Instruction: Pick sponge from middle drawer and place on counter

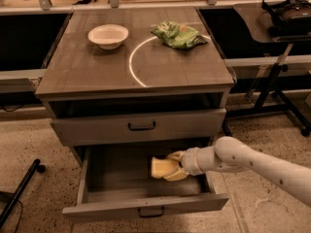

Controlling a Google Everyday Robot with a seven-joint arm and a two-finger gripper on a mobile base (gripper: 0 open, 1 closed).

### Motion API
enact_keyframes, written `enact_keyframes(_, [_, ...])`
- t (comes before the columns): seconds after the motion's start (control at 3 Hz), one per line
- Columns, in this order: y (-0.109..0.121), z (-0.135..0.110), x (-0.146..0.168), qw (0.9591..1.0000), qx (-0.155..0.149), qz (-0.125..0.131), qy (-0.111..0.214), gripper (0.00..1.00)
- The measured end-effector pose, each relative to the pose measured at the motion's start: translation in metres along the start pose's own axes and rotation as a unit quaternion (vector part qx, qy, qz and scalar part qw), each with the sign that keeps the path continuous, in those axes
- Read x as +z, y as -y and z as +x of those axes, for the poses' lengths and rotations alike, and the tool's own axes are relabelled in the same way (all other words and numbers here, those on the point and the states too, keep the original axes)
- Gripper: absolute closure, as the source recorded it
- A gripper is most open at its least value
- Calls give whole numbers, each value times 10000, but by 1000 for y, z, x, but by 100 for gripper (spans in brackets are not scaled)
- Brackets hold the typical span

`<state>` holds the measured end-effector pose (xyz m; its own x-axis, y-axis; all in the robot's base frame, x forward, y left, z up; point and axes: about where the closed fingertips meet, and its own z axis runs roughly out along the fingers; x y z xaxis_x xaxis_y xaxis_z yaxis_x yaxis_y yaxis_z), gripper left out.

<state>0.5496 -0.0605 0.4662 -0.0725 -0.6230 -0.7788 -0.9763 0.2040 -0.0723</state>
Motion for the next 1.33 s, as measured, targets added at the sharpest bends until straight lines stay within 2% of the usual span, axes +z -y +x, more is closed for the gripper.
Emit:
enact_keyframes(0.33, [-13, -30, -49, 9962, -575, -147, 638, 100])
enact_keyframes(0.67, [-31, -47, -79, 9898, -953, -461, 949, 100])
enact_keyframes(1.0, [-31, -46, -78, 9899, -947, -475, 945, 100])
enact_keyframes(1.33, [-28, -65, -103, 9877, -1219, -453, 868, 100])
